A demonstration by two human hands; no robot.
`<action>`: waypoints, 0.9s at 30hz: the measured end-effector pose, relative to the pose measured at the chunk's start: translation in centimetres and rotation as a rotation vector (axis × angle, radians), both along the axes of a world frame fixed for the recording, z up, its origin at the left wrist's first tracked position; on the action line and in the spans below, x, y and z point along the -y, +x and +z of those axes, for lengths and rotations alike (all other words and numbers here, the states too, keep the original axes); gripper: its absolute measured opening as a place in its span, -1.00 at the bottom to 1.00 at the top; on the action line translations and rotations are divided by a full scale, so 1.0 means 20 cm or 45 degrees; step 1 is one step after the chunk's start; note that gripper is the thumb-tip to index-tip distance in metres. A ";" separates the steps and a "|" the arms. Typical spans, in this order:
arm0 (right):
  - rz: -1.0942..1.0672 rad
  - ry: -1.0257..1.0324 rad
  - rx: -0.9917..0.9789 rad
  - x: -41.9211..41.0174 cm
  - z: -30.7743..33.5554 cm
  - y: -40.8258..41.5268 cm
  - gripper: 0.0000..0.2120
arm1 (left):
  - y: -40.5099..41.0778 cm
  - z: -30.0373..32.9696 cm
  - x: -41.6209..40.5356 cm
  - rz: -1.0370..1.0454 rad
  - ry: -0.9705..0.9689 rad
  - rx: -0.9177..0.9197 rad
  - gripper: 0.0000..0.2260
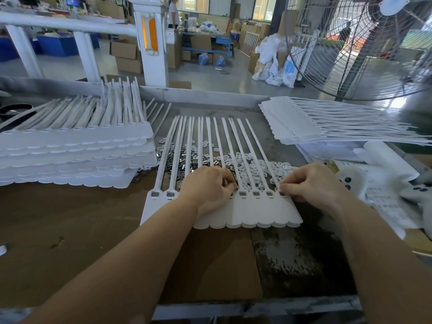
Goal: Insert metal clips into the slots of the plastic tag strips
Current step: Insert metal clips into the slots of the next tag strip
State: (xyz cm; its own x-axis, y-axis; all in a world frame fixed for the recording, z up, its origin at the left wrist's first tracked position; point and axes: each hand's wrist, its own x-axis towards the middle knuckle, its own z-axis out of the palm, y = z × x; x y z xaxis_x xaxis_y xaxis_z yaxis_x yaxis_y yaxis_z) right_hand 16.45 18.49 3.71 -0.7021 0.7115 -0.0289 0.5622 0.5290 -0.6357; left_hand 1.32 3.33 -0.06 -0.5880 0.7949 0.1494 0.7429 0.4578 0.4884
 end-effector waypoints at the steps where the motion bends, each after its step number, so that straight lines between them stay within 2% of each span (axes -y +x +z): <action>1: -0.015 0.011 -0.021 0.00 0.00 0.00 -0.94 | 0.00 0.00 0.00 -0.001 0.006 -0.004 -0.85; 9: 0.005 0.314 -0.184 0.10 -0.03 -0.10 -0.91 | 0.00 0.02 0.01 -0.024 0.010 0.056 -0.82; 14: 0.049 0.417 -0.162 0.17 -0.05 -0.20 -0.86 | -0.03 0.06 0.04 -0.006 0.261 0.280 -0.80; 17: 0.076 0.452 -0.140 0.19 -0.06 -0.24 -0.84 | -0.08 0.09 0.10 0.071 0.336 0.183 -0.85; 21: 0.097 0.494 -0.062 0.21 -0.09 -0.28 -0.81 | -0.17 0.09 0.20 0.314 0.407 0.111 -0.87; 24: 0.108 0.532 0.033 0.21 -0.11 -0.31 -0.77 | -0.22 0.05 0.27 0.456 0.368 0.088 -0.85; 27: 0.101 0.561 0.080 0.21 -0.11 -0.33 -0.79 | -0.21 0.02 0.28 0.474 0.318 0.103 -0.87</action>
